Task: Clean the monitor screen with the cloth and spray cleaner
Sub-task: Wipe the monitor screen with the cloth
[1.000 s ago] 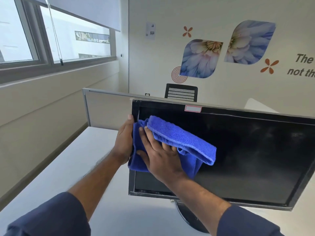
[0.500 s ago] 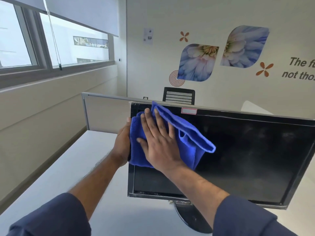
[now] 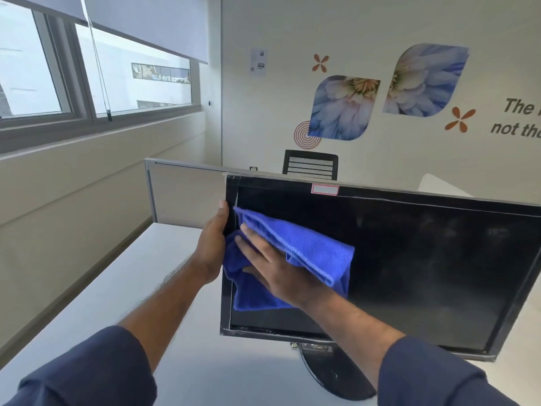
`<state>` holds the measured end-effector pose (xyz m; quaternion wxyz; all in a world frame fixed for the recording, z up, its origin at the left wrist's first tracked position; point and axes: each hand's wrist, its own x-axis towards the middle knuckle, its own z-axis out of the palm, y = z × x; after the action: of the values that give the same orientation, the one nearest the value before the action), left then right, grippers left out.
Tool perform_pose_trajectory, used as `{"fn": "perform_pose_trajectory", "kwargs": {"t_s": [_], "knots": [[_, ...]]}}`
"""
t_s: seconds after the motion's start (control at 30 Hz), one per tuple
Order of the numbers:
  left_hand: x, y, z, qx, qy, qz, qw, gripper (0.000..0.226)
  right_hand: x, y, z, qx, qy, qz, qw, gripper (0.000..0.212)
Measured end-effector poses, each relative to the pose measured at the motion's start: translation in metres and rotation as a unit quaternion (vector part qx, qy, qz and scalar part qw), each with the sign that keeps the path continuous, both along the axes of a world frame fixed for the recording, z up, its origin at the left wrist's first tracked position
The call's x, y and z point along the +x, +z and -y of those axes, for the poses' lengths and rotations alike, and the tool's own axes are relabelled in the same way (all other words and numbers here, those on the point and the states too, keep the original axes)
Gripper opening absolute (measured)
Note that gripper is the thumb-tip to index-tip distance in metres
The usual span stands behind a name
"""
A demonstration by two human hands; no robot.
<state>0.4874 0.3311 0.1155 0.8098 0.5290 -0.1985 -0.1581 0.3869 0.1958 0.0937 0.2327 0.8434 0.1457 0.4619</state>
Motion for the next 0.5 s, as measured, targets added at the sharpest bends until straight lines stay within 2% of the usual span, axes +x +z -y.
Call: {"fn": "perform_pose_trajectory", "kwargs": {"t_s": [0.1, 0.2, 0.33, 0.4, 0.5], "knots": [[0.001, -0.002, 0.001, 0.011, -0.012, 0.001, 1.000, 0.059, 0.003, 0.013, 0.008, 0.059, 0.094, -0.011, 0.994, 0.030], [0.001, -0.005, 0.002, 0.018, 0.008, -0.009, 1.000, 0.058, 0.002, 0.013, 0.018, -0.006, 0.088, 0.007, 0.996, 0.014], [0.001, -0.005, 0.005, 0.031, 0.028, -0.007, 0.999, 0.057, 0.002, 0.006, 0.023, -0.041, 0.052, 0.067, 0.996, 0.021], [-0.001, -0.004, 0.006, 0.033, 0.032, -0.006, 0.999, 0.059, 0.002, 0.006, 0.026, 0.011, 0.011, 0.114, 0.993, 0.023], [-0.004, -0.002, 0.006, 0.034, 0.044, -0.022, 0.998, 0.061, 0.001, 0.011, 0.033, 0.080, -0.080, 0.107, 0.988, 0.050]]}}
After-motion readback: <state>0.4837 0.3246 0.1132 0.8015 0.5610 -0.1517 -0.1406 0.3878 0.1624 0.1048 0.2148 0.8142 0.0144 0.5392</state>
